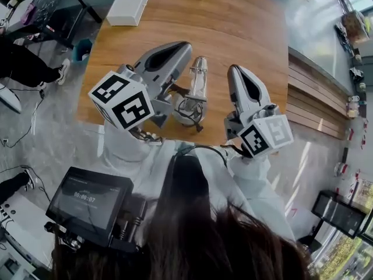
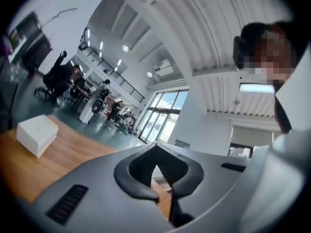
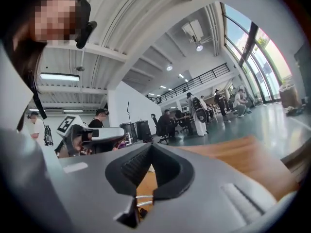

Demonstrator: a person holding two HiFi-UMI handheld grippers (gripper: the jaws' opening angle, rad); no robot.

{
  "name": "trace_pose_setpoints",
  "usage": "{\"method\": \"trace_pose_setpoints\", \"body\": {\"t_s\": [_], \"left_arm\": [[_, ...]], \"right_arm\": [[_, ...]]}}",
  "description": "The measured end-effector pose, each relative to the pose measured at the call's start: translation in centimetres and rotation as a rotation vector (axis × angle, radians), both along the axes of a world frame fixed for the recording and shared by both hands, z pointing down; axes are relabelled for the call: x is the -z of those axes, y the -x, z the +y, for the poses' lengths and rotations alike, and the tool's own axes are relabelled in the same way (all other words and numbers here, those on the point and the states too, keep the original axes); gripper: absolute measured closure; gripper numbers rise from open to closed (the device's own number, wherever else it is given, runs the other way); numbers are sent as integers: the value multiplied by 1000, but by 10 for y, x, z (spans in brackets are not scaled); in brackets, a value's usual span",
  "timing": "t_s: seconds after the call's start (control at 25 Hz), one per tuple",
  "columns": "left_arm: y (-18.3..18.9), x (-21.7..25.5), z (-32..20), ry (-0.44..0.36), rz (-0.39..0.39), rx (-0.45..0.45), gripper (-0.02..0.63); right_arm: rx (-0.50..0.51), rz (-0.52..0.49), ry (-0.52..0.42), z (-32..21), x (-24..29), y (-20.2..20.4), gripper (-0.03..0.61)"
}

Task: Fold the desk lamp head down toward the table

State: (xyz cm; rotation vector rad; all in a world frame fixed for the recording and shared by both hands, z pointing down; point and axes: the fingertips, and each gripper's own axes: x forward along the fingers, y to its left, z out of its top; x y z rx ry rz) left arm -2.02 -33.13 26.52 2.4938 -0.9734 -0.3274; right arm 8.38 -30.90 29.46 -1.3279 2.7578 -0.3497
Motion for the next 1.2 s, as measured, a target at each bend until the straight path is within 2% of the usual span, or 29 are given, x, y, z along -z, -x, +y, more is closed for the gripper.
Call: {"method": "trace_pose_setpoints", "body": {"t_s": [0.08, 0.16, 0.36, 0.56, 1.2], "left_arm": [[-5, 2, 5, -70, -85, 69, 612], [-12, 1, 10, -102, -145, 104, 612], [-21, -2, 15, -123, -216, 148, 612], [-23, -3, 15, -129, -233, 168, 612], [-21, -8, 12, -108, -221, 165, 613]], "right_arm": [[-17, 25, -18, -2, 5, 8, 577], [-26, 39, -26, -2, 8, 12, 578], [-39, 74, -30, -3, 9, 16, 578], [-42, 76, -30, -4, 10, 15, 578], [8, 79, -32, -3, 3, 30, 578]]}}
